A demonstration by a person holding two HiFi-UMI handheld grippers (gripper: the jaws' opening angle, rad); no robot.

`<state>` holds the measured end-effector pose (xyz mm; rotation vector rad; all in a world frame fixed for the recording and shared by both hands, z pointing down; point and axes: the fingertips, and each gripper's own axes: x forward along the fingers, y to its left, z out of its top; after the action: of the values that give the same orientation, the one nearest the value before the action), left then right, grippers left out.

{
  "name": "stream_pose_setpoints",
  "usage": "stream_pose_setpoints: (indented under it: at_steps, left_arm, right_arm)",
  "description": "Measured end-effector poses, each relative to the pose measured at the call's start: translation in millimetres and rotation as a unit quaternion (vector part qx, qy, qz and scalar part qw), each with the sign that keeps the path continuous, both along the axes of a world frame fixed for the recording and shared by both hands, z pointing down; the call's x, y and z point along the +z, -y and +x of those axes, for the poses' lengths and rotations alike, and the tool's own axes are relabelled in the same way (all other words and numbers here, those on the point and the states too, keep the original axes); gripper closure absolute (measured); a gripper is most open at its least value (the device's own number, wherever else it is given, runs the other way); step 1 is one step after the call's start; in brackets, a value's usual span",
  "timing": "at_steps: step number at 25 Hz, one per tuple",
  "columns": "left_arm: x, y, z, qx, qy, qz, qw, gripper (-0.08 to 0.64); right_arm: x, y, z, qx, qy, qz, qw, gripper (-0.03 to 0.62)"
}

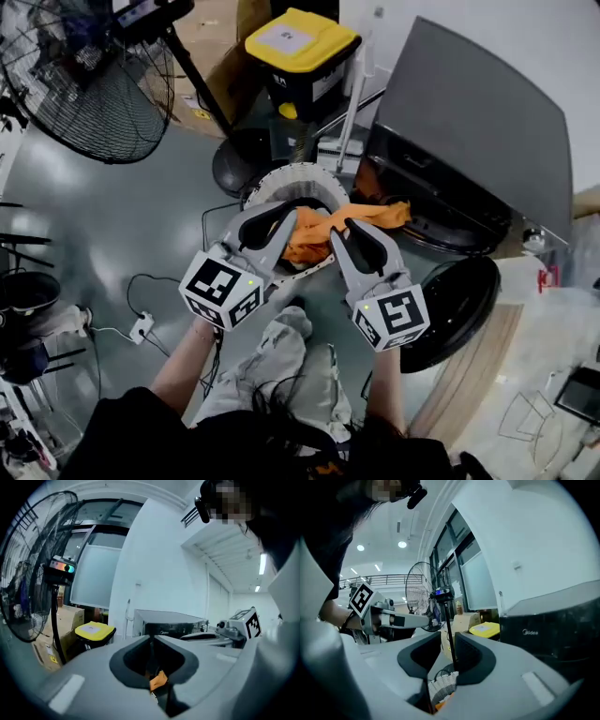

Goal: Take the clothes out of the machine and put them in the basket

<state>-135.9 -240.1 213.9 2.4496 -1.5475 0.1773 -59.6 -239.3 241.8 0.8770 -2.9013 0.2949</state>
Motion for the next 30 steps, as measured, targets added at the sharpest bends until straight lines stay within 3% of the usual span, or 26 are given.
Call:
stream_pose_setpoints:
  at_steps: [7,12,19,30]
  left_arm:
    - [-89,-46,30,0.027,0.022,0.018,0.9992,0.535]
    - [-126,-83,61,0.041,0.006,0.023,0.9989,0.535]
    - [-156,-141,106,0.072,0.006,0.017,0.9972,0.535]
    - [-184,-196,121,0.123,-0.001,0.034,0.9919,0.535]
  right_arm:
    - [-100,-44,34,0.031,0.005,0.001,1.0,0.509]
    - [-142,-81,61,0.046,0.006,0.005,0.999,0.522]
    - [-177,-132,91,0.062,0.008,0.011,0.998,0.538]
    - [-205,-183,99,0.114,0.03,0.027,0.993,0.581]
